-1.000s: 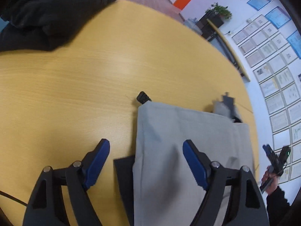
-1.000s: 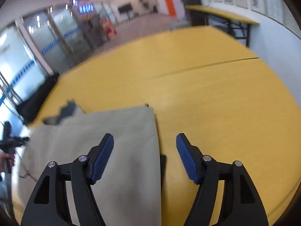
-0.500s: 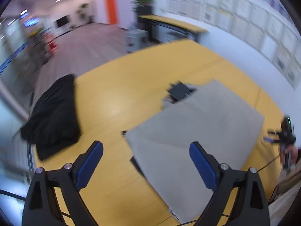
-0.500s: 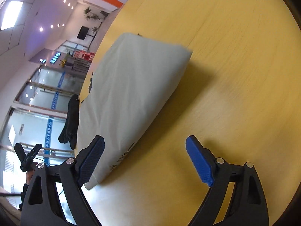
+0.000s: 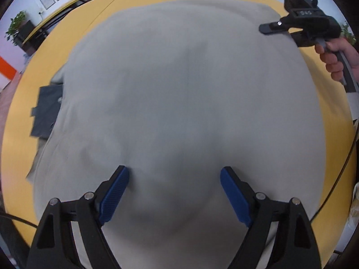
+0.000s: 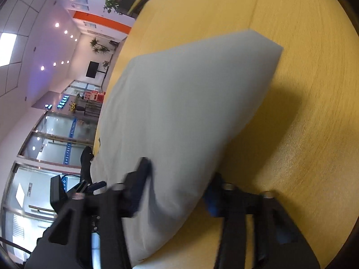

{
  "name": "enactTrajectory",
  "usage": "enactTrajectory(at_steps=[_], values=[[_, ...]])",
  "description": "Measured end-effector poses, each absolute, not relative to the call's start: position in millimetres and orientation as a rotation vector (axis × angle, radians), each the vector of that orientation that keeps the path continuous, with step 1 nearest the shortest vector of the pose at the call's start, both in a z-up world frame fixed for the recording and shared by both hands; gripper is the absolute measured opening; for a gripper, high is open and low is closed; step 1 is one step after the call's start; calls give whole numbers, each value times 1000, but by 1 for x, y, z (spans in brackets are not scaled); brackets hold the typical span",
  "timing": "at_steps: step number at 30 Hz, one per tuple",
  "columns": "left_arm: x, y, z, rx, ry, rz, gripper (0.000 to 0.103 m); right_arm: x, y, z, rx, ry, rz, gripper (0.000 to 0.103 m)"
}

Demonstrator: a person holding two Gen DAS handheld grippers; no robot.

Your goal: Fold clothes

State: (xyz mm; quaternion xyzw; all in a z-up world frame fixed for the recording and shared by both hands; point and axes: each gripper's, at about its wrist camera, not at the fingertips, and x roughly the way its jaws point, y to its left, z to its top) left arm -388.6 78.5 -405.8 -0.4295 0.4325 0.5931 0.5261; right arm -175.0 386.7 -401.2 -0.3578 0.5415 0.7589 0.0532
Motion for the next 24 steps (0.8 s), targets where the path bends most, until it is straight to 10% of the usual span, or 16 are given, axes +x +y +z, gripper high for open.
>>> enactTrajectory(at_steps=[4,18,24], values=[[-386,86,-409,-975,995,1423,89,-177,392,-389,-1051,1611,2375,8],[-365,178,-420,-1021,824,1594,103,-217,387,-283,-900,1046,2940,5],[-370,180,-423,-1014,773,1562,103,-198,320,-260,-875,1137,3234,6]])
